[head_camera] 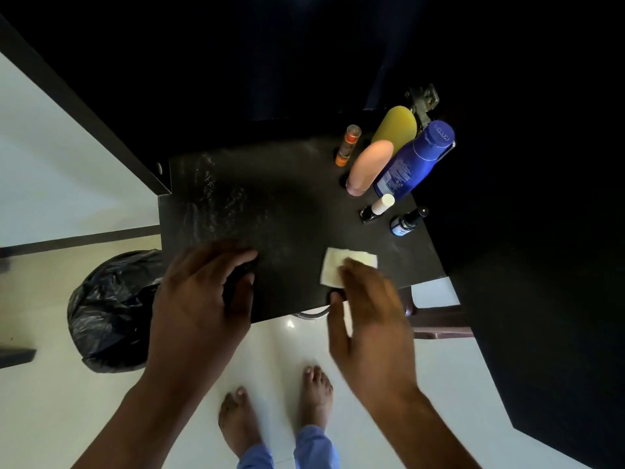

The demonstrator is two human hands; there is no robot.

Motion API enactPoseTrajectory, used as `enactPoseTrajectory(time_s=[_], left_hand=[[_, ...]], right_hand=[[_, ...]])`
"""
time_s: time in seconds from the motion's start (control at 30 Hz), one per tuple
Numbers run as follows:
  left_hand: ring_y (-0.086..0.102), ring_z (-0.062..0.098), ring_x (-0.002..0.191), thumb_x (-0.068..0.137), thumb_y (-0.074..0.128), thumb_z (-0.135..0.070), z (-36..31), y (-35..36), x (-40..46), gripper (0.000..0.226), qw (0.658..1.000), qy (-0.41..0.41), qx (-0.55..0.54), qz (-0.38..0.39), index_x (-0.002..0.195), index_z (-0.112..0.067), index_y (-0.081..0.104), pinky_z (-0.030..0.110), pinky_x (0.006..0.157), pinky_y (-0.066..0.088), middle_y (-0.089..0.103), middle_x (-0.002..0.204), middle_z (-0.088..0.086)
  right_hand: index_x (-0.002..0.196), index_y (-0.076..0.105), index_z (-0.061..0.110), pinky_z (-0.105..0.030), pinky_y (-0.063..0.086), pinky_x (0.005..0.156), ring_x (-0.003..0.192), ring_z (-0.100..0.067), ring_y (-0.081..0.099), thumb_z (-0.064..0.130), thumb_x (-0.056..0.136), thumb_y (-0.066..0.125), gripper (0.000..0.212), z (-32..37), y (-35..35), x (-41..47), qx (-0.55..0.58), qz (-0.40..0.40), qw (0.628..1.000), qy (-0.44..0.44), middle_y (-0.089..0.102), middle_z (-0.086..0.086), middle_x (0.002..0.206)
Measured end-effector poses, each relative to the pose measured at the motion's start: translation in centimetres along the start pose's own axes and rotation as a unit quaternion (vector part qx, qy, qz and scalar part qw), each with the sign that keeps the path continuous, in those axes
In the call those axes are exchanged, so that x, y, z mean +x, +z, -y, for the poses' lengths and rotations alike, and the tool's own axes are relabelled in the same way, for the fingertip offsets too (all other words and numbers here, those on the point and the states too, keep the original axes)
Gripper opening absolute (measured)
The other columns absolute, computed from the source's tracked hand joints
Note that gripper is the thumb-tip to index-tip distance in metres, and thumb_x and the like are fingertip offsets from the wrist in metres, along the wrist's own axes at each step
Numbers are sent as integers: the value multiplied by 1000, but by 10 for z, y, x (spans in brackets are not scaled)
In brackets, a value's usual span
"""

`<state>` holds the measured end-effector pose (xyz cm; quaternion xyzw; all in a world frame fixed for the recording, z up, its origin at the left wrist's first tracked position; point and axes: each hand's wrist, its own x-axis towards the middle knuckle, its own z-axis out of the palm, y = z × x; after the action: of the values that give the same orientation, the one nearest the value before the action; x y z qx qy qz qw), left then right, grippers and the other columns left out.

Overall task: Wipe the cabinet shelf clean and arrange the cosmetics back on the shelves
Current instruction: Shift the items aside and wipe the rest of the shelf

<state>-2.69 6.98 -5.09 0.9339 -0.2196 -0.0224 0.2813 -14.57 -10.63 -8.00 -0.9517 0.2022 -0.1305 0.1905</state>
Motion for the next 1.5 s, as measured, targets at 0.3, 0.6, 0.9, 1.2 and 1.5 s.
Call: enactPoseTrajectory(time_s=[0.3,0.6,0.9,1.2,1.5], left_hand=[[60,21,114,85,75,-13,6,-8,-11,34,999,-9,22,27,118,-17,75,29,101,43,70,121,0],[58,24,121,83,76,-6,31,-15,-36,38,999,-43,23,3,121,-12,74,44,110,44,68,125,3],[54,25,127,76,75,2,47,-25,-41,55,995,-96,-25,14,128,-11,69,36,111,42,63,132,4],[50,24,131,74,85,-10,43,-25,-41,61,993,-105,-34,35,131,-15,66,33,107,38,58,137,3],[48,25,136,79,78,-6,52,-26,-41,62,993,-109,-46,8,137,-11,61,36,111,40,54,143,6]], right_hand=[[125,70,5,-38,47,101,122,-32,64,37,98,55,44,-39,-16,13,-95,-25,992,80,69,-13,130],[121,72,3,-37,52,105,118,-30,64,12,92,59,33,40,26,11,-4,-10,998,-67,69,-12,128],[103,78,13,-26,46,106,110,-19,69,16,94,63,18,83,40,16,34,76,967,-242,75,-3,116],[91,74,11,-40,57,64,81,-33,67,5,82,75,12,47,16,67,-93,25,992,-87,73,-9,92],[104,78,13,-19,54,84,95,-11,66,5,85,69,23,111,50,75,10,114,985,-127,74,-4,105]])
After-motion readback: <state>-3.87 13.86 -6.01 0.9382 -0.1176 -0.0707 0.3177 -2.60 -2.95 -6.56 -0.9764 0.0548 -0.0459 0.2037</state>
